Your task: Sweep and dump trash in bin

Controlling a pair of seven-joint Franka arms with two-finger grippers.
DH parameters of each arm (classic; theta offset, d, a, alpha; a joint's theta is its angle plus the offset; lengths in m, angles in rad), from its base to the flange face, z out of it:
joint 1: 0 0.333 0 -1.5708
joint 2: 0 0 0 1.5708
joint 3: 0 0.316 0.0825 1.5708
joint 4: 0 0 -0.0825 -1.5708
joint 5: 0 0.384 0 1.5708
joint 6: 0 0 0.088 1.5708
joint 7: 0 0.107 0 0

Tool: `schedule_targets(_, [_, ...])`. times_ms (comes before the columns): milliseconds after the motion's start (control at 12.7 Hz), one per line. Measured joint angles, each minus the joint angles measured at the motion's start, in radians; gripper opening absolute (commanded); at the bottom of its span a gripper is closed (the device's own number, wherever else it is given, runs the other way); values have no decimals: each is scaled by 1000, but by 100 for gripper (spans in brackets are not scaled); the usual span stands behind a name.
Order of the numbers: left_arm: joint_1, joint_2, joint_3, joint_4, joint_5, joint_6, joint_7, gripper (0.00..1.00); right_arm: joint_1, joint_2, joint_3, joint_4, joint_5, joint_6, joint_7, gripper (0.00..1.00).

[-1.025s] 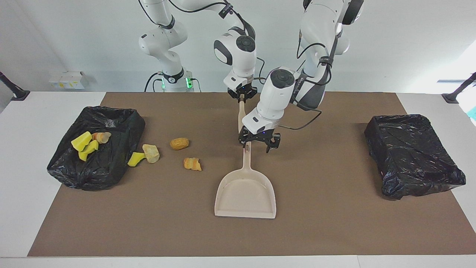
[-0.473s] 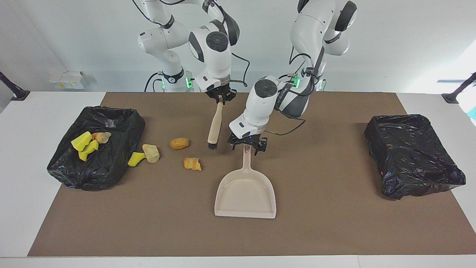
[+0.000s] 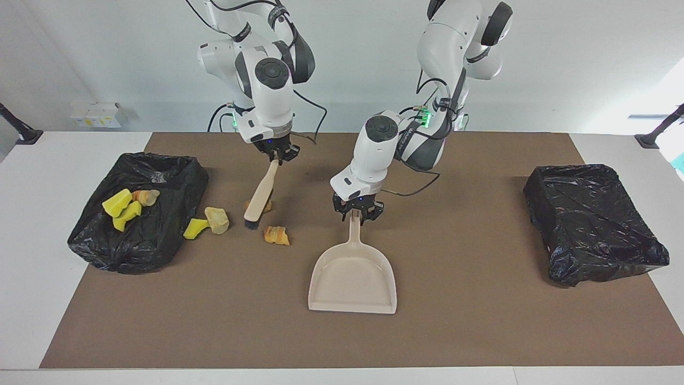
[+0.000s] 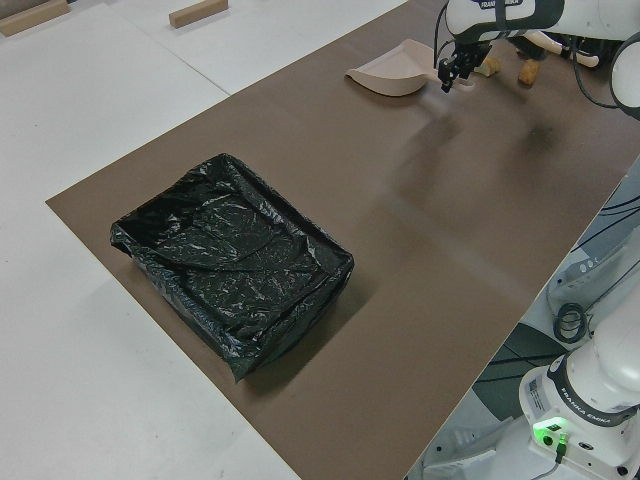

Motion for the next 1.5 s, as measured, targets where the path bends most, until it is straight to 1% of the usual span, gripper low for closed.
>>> schedule_targets(158, [3,0,4,7,57,-1,2,0,-66,1,-1,-12,-114,-3,-80,0])
schedule_targets(315, [8,-4,6,14,131,-6,10,0,-139,2,-1,-33,-178,-3,-203,0])
schedule_targets(394, [11,-11,10,16,150,-14,48,0,-169,6,-1,-50,-218,3,-237,0])
schedule_targets(473, [23,-25,14,17,156,-40,129,0,-193,11,-1,-69,-247,20,-260,0])
schedule_targets(631, [63,-75,17,19,157,-136,351,0,-226,20,1,-94,-285,49,-291,0])
schedule_targets(789, [111,-132,18,17,158,-230,555,0,-250,30,2,-106,-294,72,-316,0])
schedule_targets(946, [149,-175,19,-5,159,-271,772,0,-250,55,4,-120,-295,106,-319,0])
schedule_targets(1104, [189,-213,20,-57,159,-284,981,0,-242,84,12,-124,-282,138,-319,0])
schedule_targets(1183, [204,-231,20,-94,159,-283,1073,0,-218,91,15,-123,-246,146,-321,0])
schedule_targets(1341, [218,-262,20,-172,151,-255,1161,0,-130,94,19,-114,-145,151,-343,0])
schedule_targets(1498, [218,-288,14,-229,109,-224,1182,0,-53,97,23,-89,-47,151,-373,0])
